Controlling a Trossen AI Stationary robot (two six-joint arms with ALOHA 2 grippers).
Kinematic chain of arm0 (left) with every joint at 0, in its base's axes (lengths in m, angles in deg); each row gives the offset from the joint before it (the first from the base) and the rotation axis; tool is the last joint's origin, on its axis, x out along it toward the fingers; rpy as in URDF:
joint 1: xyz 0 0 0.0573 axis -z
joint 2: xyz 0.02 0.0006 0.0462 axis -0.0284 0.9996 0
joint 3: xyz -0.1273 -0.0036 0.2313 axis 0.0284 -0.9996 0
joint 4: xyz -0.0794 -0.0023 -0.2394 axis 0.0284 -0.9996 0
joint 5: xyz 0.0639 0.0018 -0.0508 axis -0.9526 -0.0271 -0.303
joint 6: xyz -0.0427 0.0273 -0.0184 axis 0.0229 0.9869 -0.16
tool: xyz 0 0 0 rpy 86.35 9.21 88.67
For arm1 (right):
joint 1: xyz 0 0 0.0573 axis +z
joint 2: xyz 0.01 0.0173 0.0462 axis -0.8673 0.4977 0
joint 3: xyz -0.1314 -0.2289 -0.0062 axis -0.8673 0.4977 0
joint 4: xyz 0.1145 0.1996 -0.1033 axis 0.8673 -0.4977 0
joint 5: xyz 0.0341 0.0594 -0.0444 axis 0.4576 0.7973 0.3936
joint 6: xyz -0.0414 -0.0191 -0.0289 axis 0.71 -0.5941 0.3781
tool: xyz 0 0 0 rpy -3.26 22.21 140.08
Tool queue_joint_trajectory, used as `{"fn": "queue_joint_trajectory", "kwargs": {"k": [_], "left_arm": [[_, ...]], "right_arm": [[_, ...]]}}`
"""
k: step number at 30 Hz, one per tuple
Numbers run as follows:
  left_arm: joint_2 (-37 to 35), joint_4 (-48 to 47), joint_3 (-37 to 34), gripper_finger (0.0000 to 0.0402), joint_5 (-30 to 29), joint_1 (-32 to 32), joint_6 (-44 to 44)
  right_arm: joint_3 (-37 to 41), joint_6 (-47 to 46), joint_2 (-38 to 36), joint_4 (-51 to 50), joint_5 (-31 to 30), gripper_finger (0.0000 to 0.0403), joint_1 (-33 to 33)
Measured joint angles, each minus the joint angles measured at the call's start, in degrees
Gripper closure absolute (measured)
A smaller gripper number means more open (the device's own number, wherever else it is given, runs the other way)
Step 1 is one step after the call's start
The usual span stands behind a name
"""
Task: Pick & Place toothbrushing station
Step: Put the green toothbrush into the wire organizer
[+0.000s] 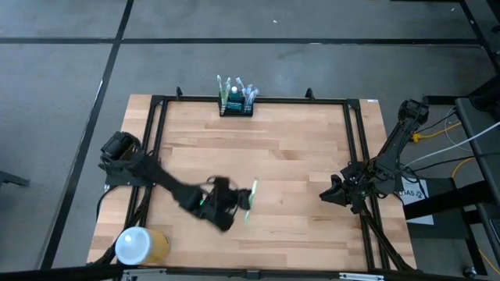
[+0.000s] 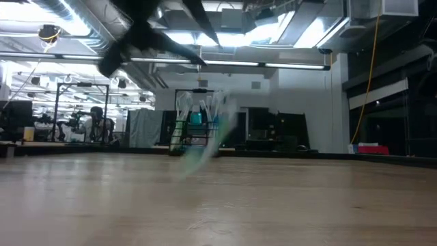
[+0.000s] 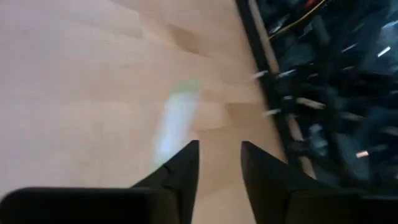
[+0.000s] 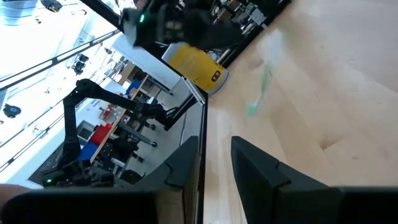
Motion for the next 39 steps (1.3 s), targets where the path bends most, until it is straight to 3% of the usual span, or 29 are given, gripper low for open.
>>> {"fn": "queue_joint_trajectory", "kwargs": {"k": [4, 6, 8, 12, 17, 23, 28, 34, 39], "left_arm": [[0.2, -3.3, 0.1, 0.0251, -10.5, 5.0, -10.5], [0.2, -5.0, 0.1, 0.0235, -11.1, 6.0, -12.0], [0.1, -5.6, 0.5, 0.0226, -4.3, 6.4, -8.3], [0.8, -5.5, 2.6, 0.0223, 18.3, 6.3, 0.4], [2.8, -7.7, 5.3, 0.0239, 28.7, 6.2, 4.4], [7.4, -9.4, 8.0, 0.0257, 44.6, 3.0, 17.0], [10.1, -13.4, 13.0, 0.0267, 46.5, 0.2, 32.5], [10.7, -24.2, 17.7, 0.0278, 40.7, -2.4, 66.7], [10.7, -22.7, 18.3, 0.0265, 41.0, -5.9, 91.0]], "right_arm": [[0.0, 0.0, 0.0, 0.0, -1.4, 0.0305, 0.8], [0.0, -0.2, 0.0, 0.0, -1.9, 0.0305, 1.0], [0.0, -0.8, 0.0, 0.0, -1.9, 0.0305, 1.0], [0.0, -1.7, 0.0, 0.0, -1.1, 0.0305, 1.0], [0.0, -2.2, 0.0, -0.1, -1.4, 0.0305, 1.0], [0.0, -1.9, 0.0, -0.4, -2.8, 0.0305, 1.0], [0.0, -2.1, 0.0, -0.4, -2.8, 0.0305, 1.0], [0.0, -1.9, 0.0, -0.5, -2.9, 0.0305, 1.0], [0.0, -1.9, 0.0, -0.5, -3.0, 0.0305, 1.0]]}}
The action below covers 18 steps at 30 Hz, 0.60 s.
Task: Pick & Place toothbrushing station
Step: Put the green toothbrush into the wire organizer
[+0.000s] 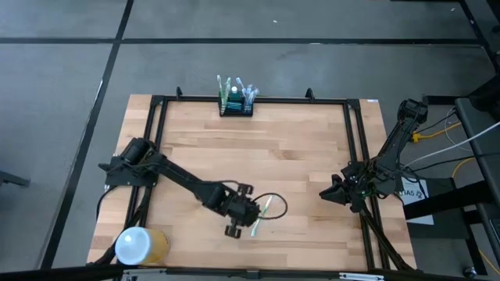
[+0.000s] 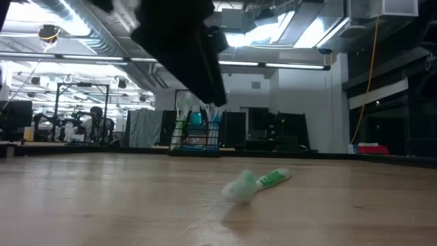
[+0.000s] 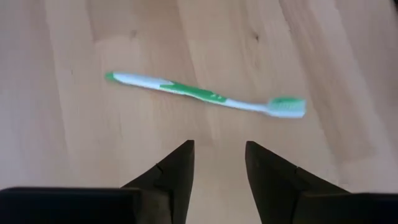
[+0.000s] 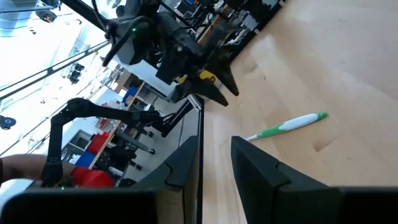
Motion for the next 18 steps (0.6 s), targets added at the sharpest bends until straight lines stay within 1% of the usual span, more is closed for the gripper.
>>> {"fn": "queue_joint_trajectory", "kwargs": {"k": [3, 5, 6, 9, 11, 12, 13, 16, 18], "left_arm": [[0.0, 1.7, 0.0, 0.0251, 2.2, -2.4, 10.2], [0.0, 2.9, 0.0, 0.0243, 4.6, -3.8, 19.1], [0.0, 3.0, 0.0, 0.0240, 6.1, -4.2, 24.1], [0.0, 2.4, -0.2, 0.0234, 13.5, -5.0, 42.2], [0.0, 1.0, -0.6, 0.0233, 16.3, -4.9, 52.4], [0.0, 0.1, -0.6, 0.0233, 17.6, -4.9, 55.0], [0.0, -0.1, -0.7, 0.0233, 19.6, -5.3, 55.2], [0.0, 1.2, -1.7, 0.0233, 19.7, -5.7, 55.3], [0.1, 3.8, -1.8, 0.0233, 23.1, -5.7, 54.5]], "right_arm": [[0.0, 0.1, 0.0, 0.0, -1.2, 0.0305, 0.0], [0.0, 0.4, 0.0, 0.0, -2.2, 0.0305, 0.0], [0.0, 0.4, 0.0, 0.0, -2.7, 0.0305, 0.0], [0.0, 0.4, 0.0, 0.0, -4.2, 0.0304, 0.0], [0.0, 0.4, 0.0, 0.0, -4.9, 0.0304, 0.0], [0.0, 0.4, 0.0, 0.0, -5.3, 0.0304, 0.0], [0.0, 0.4, 0.0, 0.0, -5.6, 0.0304, 0.0], [0.0, 0.4, 0.0, 0.0, -6.3, 0.0304, 0.0], [0.0, 0.5, 0.1, -0.2, -6.9, 0.0304, 0.0]]}}
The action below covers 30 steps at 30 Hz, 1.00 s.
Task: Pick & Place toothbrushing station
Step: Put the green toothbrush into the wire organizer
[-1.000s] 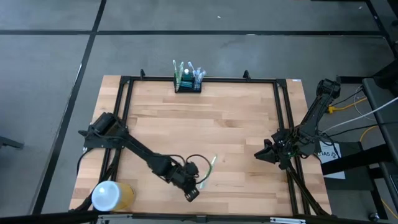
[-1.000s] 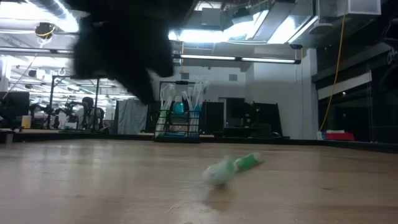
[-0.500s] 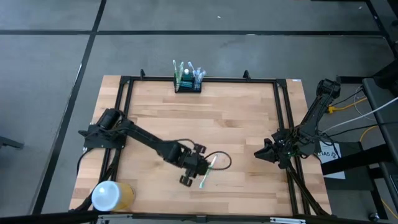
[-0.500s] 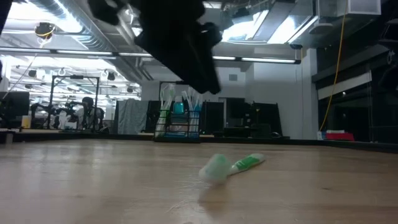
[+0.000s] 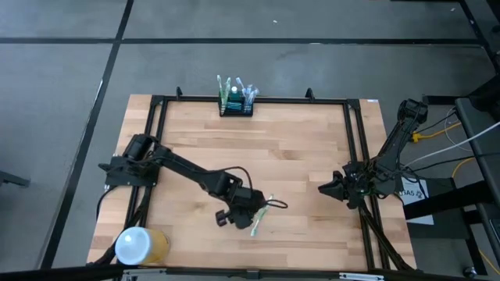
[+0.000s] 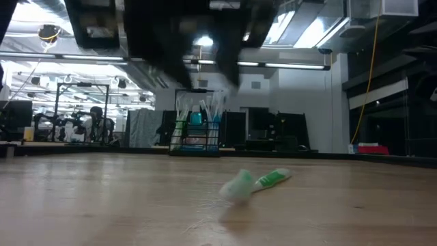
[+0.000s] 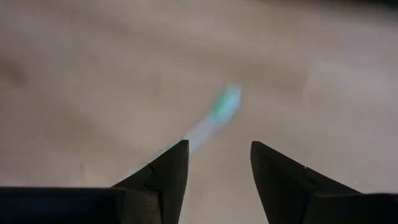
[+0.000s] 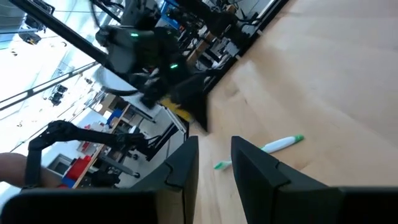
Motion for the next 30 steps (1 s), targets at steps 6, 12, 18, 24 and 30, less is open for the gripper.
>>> {"fn": "queue_joint_trajectory", "kwargs": {"k": [6, 12, 18, 24, 30], "left_arm": [[1.2, 9.2, 0.3, 0.0233, 4.6, 1.7, -0.9], [6.5, 11.6, 0.2, 0.0233, 2.9, 1.8, 1.0], [9.4, 10.7, 0.1, 0.0233, 2.2, 0.9, 2.9], [9.4, 11.7, -0.2, 0.0233, 2.5, 1.1, 3.1], [10.1, 11.9, -0.3, 0.0233, 2.6, 2.2, 4.2]], "right_arm": [[0.0, 0.0, 0.1, -0.7, -0.1, 0.0304, 0.0], [0.0, -0.3, 0.3, -1.2, 0.5, 0.0304, 0.0], [0.0, -2.3, 0.5, -1.1, 1.1, 0.0304, 0.0], [0.0, -3.2, 0.5, -1.1, -3.3, 0.0304, 0.0], [0.0, -3.2, 0.5, -1.1, -4.6, 0.0304, 0.0]]}}
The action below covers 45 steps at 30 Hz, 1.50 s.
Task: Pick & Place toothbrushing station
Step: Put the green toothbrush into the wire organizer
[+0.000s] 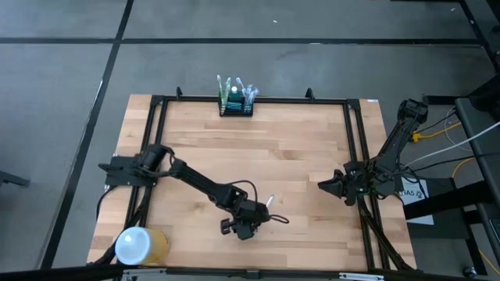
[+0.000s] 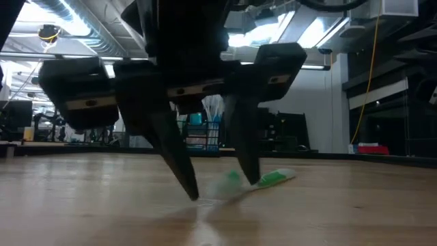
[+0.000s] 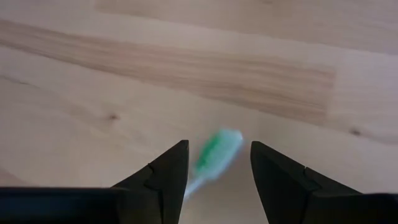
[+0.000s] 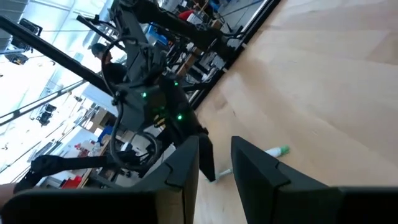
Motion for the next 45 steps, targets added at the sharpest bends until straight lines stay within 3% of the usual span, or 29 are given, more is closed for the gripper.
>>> {"fn": "queue_joint_trajectory", "kwargs": {"k": [7, 18, 22, 33, 45], "left_arm": [[1.6, 2.8, 0.1, 0.0250, -0.2, 0.6, -0.9], [1.9, 3.7, 0.9, 0.0393, -2.7, -0.1, -5.7], [2.0, 6.5, 2.1, 0.0399, -4.0, -1.0, -8.6], [-0.3, 16.9, 9.1, 0.0400, -10.1, -8.5, -28.6], [-13.0, 25.4, 9.0, 0.0400, -19.8, -15.7, -39.8]], "right_arm": [[0.0, 0.0, 0.0, 0.0, -1.5, 0.0305, 0.0], [0.0, -0.3, 0.3, 0.0, -1.5, 0.0305, 0.0], [0.0, -0.3, 0.3, 0.0, -1.5, 0.0305, 0.0], [0.0, -0.1, 0.3, 0.0, -2.0, 0.0305, 0.0], [0.0, -1.0, 2.0, 0.0, -1.9, 0.0305, 0.0]]}}
